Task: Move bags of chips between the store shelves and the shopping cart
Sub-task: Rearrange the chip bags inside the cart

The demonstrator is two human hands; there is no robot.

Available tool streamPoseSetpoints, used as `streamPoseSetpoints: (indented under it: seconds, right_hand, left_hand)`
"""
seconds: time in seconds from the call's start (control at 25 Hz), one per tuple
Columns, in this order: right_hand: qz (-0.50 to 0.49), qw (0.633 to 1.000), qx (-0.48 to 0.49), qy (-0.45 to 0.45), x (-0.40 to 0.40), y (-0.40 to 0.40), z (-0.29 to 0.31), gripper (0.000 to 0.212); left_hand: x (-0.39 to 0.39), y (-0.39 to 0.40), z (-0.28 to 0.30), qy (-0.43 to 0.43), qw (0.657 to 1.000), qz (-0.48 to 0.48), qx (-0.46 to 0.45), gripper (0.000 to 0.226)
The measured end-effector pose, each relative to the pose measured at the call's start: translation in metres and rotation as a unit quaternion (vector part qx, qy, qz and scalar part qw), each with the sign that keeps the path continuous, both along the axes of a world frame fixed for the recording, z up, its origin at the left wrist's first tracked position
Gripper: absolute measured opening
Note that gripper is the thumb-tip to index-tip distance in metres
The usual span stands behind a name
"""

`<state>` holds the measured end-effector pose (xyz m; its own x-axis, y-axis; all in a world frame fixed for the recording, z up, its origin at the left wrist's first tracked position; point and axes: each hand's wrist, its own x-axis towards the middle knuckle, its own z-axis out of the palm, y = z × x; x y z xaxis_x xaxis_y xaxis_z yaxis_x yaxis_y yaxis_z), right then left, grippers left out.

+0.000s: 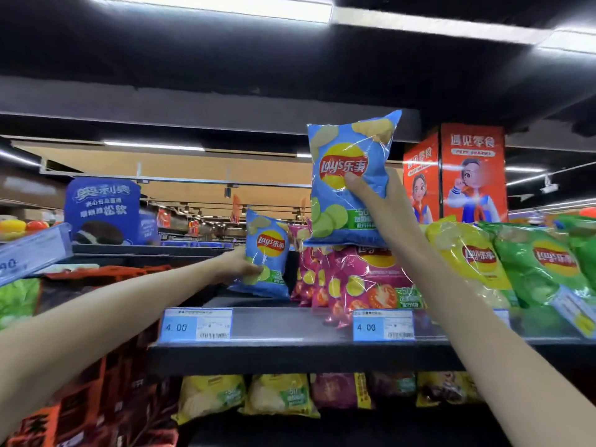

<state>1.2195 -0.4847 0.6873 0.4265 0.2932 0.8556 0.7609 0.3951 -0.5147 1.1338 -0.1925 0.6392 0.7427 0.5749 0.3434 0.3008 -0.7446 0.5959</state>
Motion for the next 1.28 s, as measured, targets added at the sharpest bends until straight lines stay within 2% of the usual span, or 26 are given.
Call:
streamPoseSetpoints:
  seconds: [0.08,0.2,0.32,0.48,0.56,0.68,0.8,0.88,1.0,1.12,1.2,1.28]
  right_hand:
    - [-0.03,0.999,-0.001,-0.023,0.001,0.002,-0.002,0.054]
    - [-0.057,0.997,-0.007,-0.043,-0.001,0.004,-0.005,0.063]
    - [-0.073,0.996,-0.012,-0.051,-0.003,0.003,-0.009,0.059]
    - [-0.087,0.995,-0.02,-0.049,-0.01,0.002,-0.011,0.043]
    - [-0.096,0.994,-0.022,-0.052,-0.014,0.002,-0.012,0.039]
    - [-0.105,0.993,-0.031,-0.054,-0.018,0.002,-0.013,0.041]
    - [-0.102,0.992,-0.034,-0.059,-0.018,0.002,-0.014,0.04]
    - [-0.102,0.992,-0.026,-0.065,-0.019,0.003,-0.015,0.039]
    - [-0.1,0.992,-0.023,-0.074,-0.019,0.004,-0.017,0.044]
    - [-0.093,0.992,-0.017,-0.083,-0.022,0.005,-0.018,0.051]
    - [-0.089,0.992,-0.014,-0.087,-0.028,0.008,-0.017,0.054]
    - [-0.076,0.993,-0.022,-0.089,-0.035,0.015,-0.016,0.056]
  left_hand:
    - [0.005,0.002,-0.007,0.02,0.999,-0.014,-0.036,0.022]
    - [0.006,0.01,-0.008,0.039,0.998,-0.02,-0.052,0.06]
    - [0.005,0.017,-0.001,0.059,0.997,-0.029,-0.036,0.076]
    - [0.006,0.021,-0.004,0.068,0.996,0.001,0.049,0.07]
    - [0.008,0.027,-0.01,0.076,0.99,0.016,0.118,0.068]
    - [0.001,0.03,-0.01,0.106,0.962,0.043,0.248,0.062]
    - [-0.008,0.035,-0.002,0.137,0.931,0.06,0.333,0.061]
    - [-0.013,0.034,0.002,0.136,0.925,0.056,0.35,0.06]
    - [-0.021,0.025,0.004,0.134,0.921,0.045,0.363,0.046]
    - [-0.027,0.018,0.011,0.133,0.916,0.049,0.376,0.049]
    - [-0.036,0.005,0.026,0.089,0.927,0.043,0.361,0.047]
    - [-0.049,-0.019,0.042,-0.004,0.952,0.002,0.305,0.039]
